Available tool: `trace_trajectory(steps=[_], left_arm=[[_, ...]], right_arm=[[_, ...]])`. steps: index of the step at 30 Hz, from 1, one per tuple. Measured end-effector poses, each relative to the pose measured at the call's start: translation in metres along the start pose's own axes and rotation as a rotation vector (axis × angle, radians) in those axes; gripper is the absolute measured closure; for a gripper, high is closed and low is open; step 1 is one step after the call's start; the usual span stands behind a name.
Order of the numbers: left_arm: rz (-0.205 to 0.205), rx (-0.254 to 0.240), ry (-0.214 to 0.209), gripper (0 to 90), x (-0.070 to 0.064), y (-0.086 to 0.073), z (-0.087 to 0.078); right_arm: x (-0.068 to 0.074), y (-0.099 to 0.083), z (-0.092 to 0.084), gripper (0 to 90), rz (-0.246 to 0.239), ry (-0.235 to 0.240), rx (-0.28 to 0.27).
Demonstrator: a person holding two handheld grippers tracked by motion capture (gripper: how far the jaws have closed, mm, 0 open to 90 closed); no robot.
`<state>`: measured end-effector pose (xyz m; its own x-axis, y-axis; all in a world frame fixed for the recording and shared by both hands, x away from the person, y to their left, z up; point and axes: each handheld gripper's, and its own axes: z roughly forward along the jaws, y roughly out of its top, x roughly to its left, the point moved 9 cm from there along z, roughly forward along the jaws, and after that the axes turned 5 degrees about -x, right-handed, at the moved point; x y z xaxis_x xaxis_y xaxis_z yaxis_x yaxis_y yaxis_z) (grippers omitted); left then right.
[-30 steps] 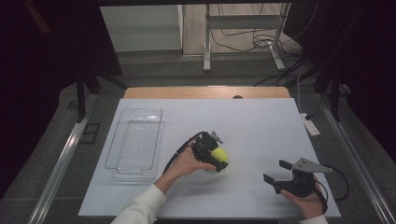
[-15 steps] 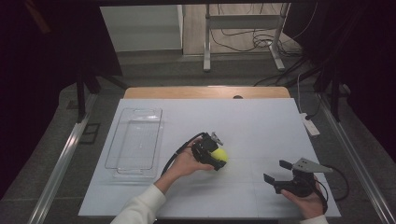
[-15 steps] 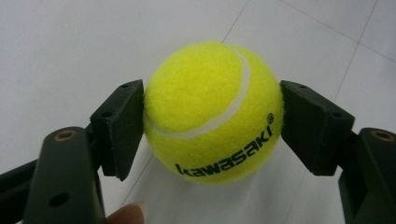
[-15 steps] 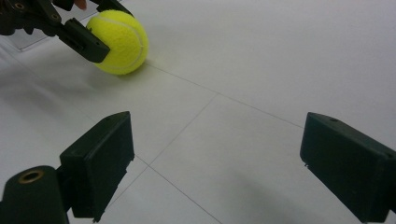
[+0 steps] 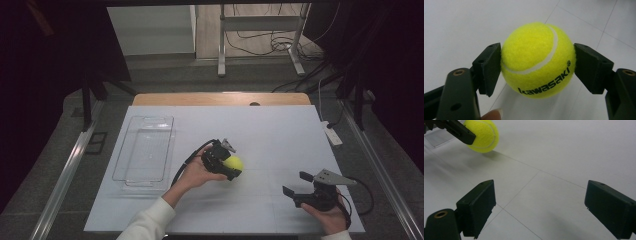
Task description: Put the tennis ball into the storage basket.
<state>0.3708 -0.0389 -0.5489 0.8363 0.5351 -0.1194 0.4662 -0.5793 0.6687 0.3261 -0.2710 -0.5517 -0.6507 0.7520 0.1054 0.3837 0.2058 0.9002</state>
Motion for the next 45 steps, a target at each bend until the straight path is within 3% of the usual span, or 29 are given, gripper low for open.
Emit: trace_trajectory(steps=[45], left_arm=[[0.005, -0.107, 0.01, 26.5, -0.003, 0.011, -0.038]], right_arm=[[0.0, 0.001, -0.001, 10.0, 0.005, 0.0, -0.006]])
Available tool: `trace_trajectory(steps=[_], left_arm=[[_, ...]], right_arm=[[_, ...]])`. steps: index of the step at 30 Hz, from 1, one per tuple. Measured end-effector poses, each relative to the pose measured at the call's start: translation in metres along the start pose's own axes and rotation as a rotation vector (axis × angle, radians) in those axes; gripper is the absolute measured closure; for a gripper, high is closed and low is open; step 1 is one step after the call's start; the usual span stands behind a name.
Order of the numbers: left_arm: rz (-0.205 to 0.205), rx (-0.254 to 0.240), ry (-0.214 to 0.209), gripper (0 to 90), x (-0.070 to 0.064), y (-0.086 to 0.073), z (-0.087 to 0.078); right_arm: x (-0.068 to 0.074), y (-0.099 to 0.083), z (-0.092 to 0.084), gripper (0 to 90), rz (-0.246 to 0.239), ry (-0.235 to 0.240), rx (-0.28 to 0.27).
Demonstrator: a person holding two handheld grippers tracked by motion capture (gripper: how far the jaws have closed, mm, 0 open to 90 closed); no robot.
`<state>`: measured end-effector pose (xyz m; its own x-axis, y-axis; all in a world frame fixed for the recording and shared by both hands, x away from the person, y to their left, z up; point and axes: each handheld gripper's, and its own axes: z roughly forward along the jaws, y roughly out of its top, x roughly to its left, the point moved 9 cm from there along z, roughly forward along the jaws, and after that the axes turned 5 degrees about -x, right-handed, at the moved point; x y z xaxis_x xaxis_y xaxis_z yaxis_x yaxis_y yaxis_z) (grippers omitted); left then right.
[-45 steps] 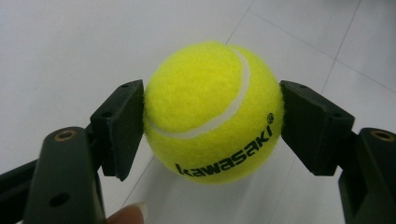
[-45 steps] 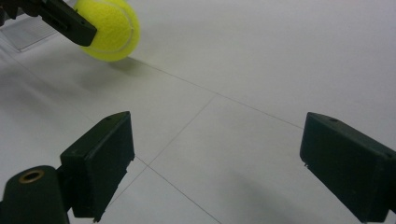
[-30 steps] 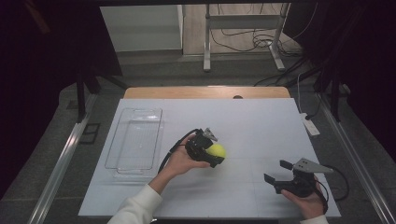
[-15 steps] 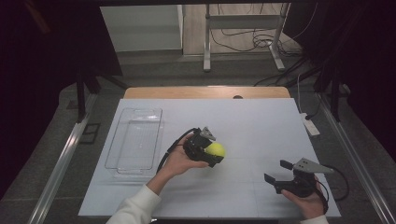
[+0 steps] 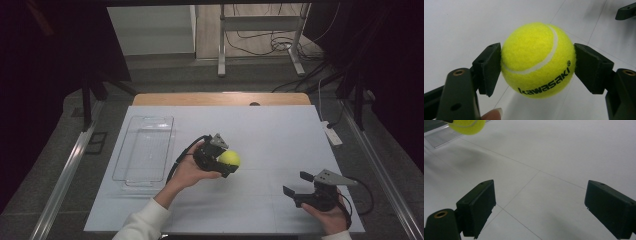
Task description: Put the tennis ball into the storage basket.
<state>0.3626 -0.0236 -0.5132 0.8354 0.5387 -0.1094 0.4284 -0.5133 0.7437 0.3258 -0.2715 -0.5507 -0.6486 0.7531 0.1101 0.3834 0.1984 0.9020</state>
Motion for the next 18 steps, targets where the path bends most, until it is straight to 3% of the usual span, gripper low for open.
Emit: trace_trajectory(steps=[18], left_arm=[[-0.007, -0.026, 0.007, 26.5, 0.0015, 0.0028, -0.0081]], right_arm=[[0.0, -0.0002, -0.0001, 10.0, 0.001, -0.001, 0.001]])
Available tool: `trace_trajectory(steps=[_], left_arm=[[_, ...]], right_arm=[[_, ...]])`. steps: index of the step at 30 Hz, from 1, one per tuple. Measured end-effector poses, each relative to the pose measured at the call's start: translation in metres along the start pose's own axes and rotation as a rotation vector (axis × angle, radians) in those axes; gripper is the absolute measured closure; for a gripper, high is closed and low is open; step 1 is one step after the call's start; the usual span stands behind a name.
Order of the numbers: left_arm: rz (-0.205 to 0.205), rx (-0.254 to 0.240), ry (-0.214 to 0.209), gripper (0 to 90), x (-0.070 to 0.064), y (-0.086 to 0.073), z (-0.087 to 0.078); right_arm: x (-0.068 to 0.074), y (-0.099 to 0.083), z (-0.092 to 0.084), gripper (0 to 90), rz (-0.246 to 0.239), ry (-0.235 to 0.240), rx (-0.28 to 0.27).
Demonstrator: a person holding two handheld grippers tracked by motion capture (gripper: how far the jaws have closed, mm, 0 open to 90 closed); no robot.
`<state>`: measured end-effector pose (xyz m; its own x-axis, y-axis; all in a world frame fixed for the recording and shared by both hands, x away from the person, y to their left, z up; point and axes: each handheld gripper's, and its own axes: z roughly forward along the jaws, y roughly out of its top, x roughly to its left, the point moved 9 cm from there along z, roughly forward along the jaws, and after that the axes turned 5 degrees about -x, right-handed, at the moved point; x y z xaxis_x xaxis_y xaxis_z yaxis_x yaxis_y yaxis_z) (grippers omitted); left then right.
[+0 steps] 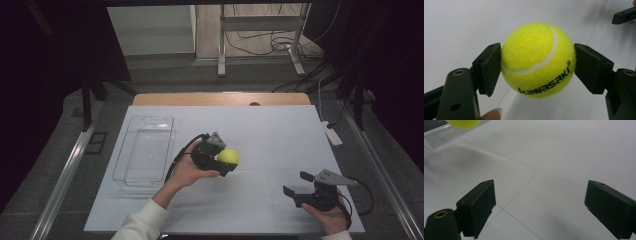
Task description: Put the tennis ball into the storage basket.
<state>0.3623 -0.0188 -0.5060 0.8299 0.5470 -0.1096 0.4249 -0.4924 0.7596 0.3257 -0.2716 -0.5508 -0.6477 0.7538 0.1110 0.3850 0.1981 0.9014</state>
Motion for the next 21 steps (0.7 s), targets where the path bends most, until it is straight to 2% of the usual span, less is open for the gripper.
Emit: trace_trajectory(steps=[21], left_arm=[[0.003, -0.05, 0.02, 26.5, 0.003, 0.005, -0.014]], right_arm=[[0.0, 0.0, 0.0, 10.0, -0.001, -0.001, -0.001]])
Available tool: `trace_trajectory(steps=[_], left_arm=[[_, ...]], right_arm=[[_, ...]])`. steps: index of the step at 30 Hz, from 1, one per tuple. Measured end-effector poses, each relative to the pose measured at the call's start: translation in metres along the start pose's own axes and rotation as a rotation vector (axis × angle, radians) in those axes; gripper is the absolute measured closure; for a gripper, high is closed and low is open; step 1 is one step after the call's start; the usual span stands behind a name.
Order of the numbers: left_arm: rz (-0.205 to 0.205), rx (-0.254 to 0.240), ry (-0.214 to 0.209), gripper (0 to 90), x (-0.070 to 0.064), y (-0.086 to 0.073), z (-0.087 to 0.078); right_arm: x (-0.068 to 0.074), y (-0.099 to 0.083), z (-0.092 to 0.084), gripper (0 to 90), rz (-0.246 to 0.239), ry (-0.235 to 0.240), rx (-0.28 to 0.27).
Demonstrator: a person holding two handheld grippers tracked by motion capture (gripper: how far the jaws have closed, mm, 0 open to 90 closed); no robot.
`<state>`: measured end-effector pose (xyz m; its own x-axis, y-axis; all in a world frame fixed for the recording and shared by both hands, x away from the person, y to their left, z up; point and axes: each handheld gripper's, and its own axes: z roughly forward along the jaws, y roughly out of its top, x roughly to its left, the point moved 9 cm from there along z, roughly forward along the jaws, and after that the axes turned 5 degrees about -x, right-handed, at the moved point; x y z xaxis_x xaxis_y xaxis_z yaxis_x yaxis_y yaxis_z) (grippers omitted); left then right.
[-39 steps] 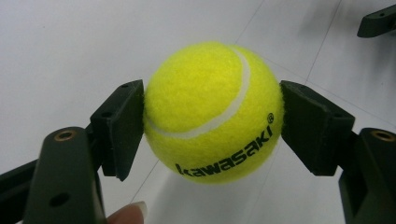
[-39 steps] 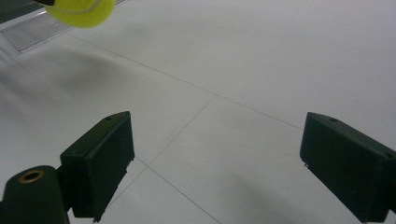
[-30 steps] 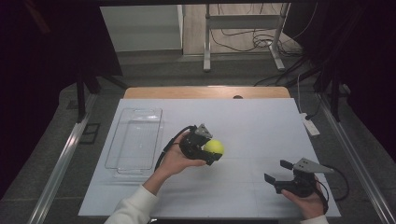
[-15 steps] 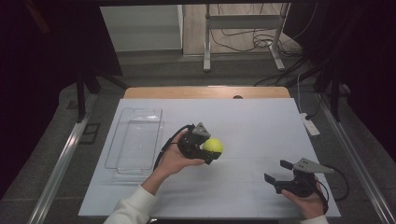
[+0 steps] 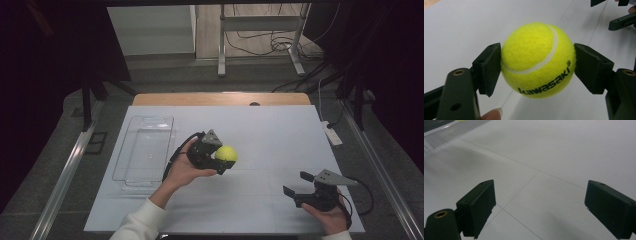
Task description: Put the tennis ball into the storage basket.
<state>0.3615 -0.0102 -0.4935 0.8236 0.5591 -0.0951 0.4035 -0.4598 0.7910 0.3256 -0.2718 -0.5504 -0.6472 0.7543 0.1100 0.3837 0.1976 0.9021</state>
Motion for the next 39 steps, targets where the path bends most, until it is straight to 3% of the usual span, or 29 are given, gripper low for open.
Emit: trace_trajectory(steps=[39], left_arm=[[-0.029, -0.071, 0.063, 26.5, 0.018, 0.001, -0.028]], right_arm=[[0.0, 0.001, 0.0, 10.0, -0.002, -0.002, -0.006]])
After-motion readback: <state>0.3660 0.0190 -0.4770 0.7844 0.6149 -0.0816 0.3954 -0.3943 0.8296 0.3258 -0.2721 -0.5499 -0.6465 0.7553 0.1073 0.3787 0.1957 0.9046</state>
